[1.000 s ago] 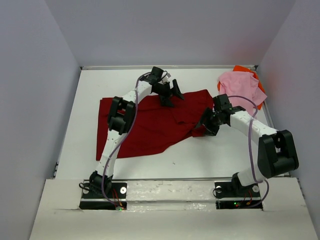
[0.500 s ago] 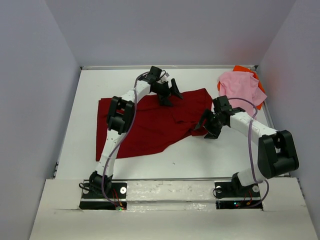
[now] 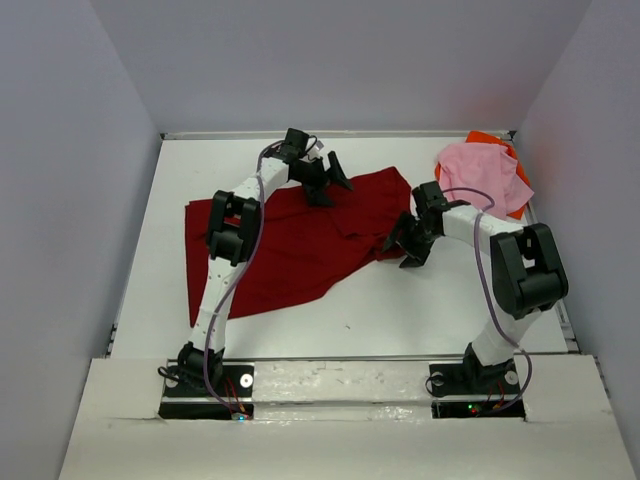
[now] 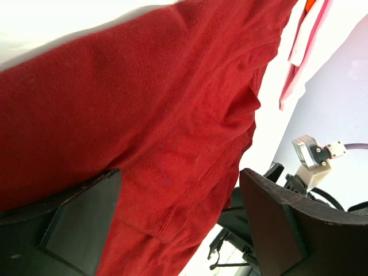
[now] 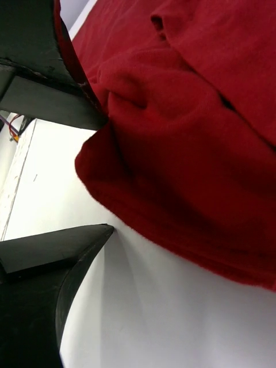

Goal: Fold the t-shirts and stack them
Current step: Grap the side of the flattened tshirt closest away from the robot with both arms

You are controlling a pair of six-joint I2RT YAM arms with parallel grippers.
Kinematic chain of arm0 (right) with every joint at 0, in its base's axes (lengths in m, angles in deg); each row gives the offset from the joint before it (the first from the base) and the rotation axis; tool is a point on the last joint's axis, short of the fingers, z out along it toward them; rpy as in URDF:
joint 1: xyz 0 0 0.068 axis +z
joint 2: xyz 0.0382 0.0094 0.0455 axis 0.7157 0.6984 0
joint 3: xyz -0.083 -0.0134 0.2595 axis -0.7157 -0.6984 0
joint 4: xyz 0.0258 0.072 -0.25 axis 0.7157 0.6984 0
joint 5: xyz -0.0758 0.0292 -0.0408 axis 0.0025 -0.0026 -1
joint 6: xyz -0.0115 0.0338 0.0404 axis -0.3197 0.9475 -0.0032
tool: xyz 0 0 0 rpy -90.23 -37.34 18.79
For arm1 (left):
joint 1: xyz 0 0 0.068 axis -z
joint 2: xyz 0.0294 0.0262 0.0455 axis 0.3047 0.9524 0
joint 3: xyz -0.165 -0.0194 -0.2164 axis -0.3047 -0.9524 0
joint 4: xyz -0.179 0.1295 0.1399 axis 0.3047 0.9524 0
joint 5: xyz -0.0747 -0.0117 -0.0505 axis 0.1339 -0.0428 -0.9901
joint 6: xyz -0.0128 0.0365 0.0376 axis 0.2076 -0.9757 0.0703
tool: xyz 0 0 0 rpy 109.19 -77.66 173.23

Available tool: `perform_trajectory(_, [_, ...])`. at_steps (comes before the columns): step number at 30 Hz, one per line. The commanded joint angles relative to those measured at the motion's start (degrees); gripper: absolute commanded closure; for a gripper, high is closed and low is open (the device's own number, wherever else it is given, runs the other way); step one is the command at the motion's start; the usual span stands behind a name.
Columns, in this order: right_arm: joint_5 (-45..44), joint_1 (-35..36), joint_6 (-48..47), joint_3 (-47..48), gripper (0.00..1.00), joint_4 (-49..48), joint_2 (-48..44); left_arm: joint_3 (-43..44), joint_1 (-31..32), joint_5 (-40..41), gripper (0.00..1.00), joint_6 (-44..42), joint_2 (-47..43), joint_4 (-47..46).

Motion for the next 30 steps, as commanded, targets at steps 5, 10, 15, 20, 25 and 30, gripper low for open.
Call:
perform_trajectory(5, [-2.9,-0.4,-1.4,5.8,0.31,-2.9,3.1,0.1,-1.4,1.6,0.01,-1.2,-0.7,2.2])
perform_trajectory(10, [-3.0,-0.4,-1.2,8.3,1.0,-2.5,4.8,-0.6,-1.5,1.6,0.01,-1.8,-0.8,2.2])
perform_trajectory(15, [-2.6,-0.4,-1.1,8.5,1.0,-0.5,3.1,-0.5,-1.9,1.7,0.01,-1.9,-0.4,2.2])
perform_trajectory(20, [-1.0,-2.4,-2.8,6.7,1.0,5.2,-1.7,1.0,-2.8,1.7,0.01,-1.7,1.1,1.8])
perform_trajectory(25, [-0.7,-7.7,-8.1,6.2,1.0,11.6,-4.8,3.7,-3.3,1.5,0.01,-1.6,2.9,1.8])
perform_trajectory(30, [-0.1,-13.9,-14.1,7.9,1.0,14.5,-4.6,3.8,-3.5,1.7,0.01,-2.2,3.5,1.9])
